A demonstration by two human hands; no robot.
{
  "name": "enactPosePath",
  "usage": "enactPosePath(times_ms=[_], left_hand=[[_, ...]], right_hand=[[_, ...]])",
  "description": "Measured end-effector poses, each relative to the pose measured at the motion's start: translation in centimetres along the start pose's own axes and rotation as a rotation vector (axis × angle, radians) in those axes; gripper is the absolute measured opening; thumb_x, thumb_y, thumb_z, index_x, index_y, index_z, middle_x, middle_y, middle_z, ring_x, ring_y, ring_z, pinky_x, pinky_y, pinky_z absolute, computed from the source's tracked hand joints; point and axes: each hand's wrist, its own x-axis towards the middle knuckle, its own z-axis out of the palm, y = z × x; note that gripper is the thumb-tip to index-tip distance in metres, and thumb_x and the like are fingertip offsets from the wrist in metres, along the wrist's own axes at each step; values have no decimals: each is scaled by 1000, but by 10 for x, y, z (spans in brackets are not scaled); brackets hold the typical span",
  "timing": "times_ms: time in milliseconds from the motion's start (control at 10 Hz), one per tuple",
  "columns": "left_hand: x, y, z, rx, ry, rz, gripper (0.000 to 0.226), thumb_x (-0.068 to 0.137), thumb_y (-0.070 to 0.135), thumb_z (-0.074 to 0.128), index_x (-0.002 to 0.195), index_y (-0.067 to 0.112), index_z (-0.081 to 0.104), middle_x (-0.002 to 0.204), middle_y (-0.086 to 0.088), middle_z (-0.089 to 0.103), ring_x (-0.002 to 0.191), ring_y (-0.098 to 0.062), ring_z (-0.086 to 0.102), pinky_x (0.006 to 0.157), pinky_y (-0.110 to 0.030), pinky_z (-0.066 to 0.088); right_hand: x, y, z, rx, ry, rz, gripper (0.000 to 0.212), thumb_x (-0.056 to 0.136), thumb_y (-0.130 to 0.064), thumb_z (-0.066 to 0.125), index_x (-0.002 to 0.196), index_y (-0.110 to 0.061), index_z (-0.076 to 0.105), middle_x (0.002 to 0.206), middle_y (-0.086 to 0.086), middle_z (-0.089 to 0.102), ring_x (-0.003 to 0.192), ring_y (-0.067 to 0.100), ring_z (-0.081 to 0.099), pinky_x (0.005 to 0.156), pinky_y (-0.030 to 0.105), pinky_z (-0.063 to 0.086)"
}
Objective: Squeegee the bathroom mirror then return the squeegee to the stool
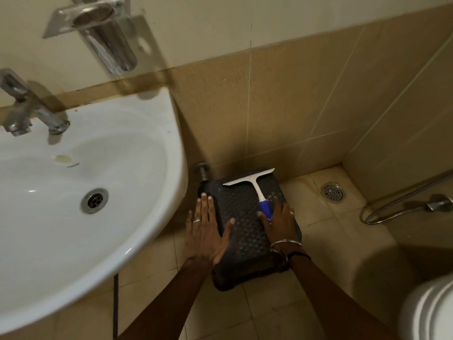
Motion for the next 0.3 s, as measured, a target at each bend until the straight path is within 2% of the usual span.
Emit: enactPosePath(times_ms=[100, 200, 300], left_hand=[[-18, 15, -23, -1, 1, 43, 102, 93, 84, 4, 165, 18, -24, 173, -2, -31, 163, -19, -23, 133, -42, -10], [-36, 35, -51, -50, 11, 104, 96, 102, 77, 17, 167, 18, -21, 173, -1, -32, 162, -18, -25, 135, -40, -5], [-58, 65, -86, -130, 71, 206, 93, 102, 74, 19, 169, 19, -15, 175, 1, -27, 163, -16, -22, 136, -41, 4]], right_hand=[[-19, -9, -26, -35, 75, -38, 75, 91, -56, 51, 147, -13, 29, 147, 15, 39, 131, 29, 42, 104, 44, 43], [-35, -26, -58, -99, 183, -119, 73, 92, -61, 42, 146, -13, 31, 145, 12, 44, 128, 27, 45, 102, 44, 43], [-54, -64, -101, -79, 277, -202, 80, 91, -67, 28, 148, -12, 29, 146, 11, 45, 129, 29, 45, 102, 46, 41]])
